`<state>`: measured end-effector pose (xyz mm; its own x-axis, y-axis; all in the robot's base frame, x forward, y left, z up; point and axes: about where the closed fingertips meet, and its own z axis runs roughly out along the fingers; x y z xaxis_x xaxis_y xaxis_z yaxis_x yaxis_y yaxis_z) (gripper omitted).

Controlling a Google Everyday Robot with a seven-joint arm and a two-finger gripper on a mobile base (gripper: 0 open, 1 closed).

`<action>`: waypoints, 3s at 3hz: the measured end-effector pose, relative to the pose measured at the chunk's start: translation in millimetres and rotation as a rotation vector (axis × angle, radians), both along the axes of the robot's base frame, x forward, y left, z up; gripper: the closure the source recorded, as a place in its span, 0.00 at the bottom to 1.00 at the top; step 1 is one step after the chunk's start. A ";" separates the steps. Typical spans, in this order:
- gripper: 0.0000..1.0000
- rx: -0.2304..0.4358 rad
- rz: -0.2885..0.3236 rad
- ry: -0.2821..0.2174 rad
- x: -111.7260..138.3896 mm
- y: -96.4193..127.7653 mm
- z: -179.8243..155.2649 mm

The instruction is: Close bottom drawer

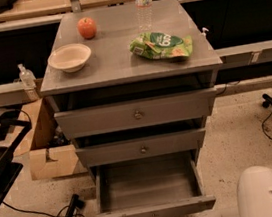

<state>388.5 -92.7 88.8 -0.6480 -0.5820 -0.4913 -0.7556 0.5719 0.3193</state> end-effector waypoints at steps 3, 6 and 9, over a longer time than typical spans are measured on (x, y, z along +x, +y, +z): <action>1.00 0.002 0.035 -0.051 94.7 -12.2 17.0; 1.00 0.021 0.022 -0.070 153.3 -18.3 20.8; 1.00 0.027 0.020 -0.073 174.7 -17.6 20.6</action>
Offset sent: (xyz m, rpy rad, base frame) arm 0.2731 -0.0458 0.0538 0.0237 -0.1766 0.0231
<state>563.2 -110.3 109.4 -0.5978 -0.5806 -0.5527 -0.7890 0.5480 0.2778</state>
